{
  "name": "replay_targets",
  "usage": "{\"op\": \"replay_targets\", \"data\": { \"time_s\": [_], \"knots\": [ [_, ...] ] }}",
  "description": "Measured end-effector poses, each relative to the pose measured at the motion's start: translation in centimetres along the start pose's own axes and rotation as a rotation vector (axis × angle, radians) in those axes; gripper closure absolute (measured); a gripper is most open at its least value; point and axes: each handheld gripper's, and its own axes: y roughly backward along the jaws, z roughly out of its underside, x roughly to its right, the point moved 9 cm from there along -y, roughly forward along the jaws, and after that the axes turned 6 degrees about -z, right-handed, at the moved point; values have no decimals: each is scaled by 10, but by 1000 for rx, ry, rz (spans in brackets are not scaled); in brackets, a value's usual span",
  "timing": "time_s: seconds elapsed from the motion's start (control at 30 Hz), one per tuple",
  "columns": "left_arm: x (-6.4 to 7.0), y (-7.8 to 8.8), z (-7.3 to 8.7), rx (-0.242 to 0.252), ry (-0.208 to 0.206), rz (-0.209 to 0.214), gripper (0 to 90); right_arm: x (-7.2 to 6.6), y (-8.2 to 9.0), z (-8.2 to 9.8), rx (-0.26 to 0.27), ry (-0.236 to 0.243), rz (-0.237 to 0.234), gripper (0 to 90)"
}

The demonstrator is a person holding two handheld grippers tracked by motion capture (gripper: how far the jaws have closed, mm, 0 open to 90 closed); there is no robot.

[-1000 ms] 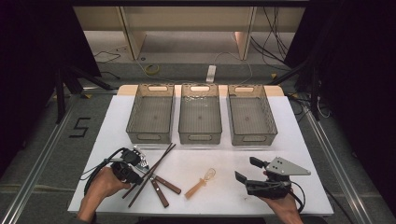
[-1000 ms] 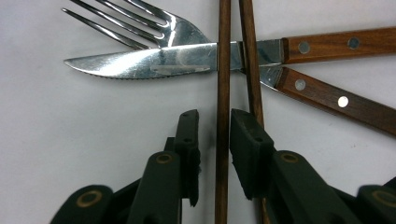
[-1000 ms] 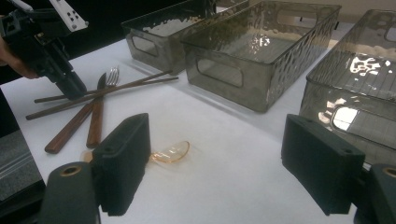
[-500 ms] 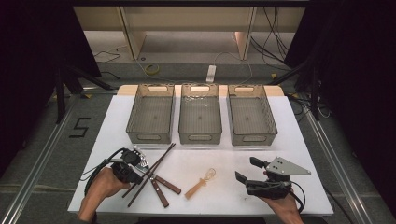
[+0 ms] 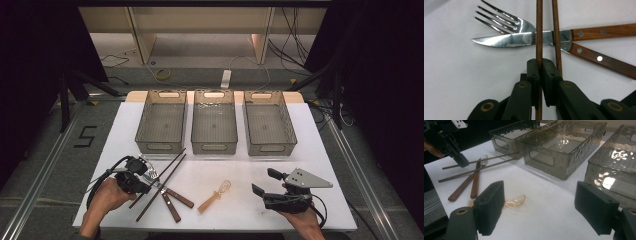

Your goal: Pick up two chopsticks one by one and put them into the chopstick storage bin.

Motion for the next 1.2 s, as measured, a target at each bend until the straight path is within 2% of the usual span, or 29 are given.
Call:
{"op": "replay_targets", "data": {
  "time_s": [0.2,0.33,0.47,0.67,0.77,0.87,1.07,1.2],
  "knots": [
    [2,12,-4,32,-11,7,842,-1,0,0,0,1,-3,249],
    [0,20,-7,74,11,16,843,-1,0,0,0,0,-4,249],
    [-1,29,-11,122,12,28,844,-1,0,0,0,1,-4,249],
    [-5,39,-21,223,56,29,843,-1,0,0,0,1,-2,249],
    [-11,42,-25,264,78,9,843,0,0,0,2,0,-2,249],
    [-16,45,-29,306,109,10,843,0,0,0,-2,-2,-4,249],
    [-25,48,-38,357,143,-12,843,0,0,1,-2,-3,-6,249],
    [-26,50,-46,379,149,-7,843,-1,-1,1,-3,-6,-15,248]
  ]
}}
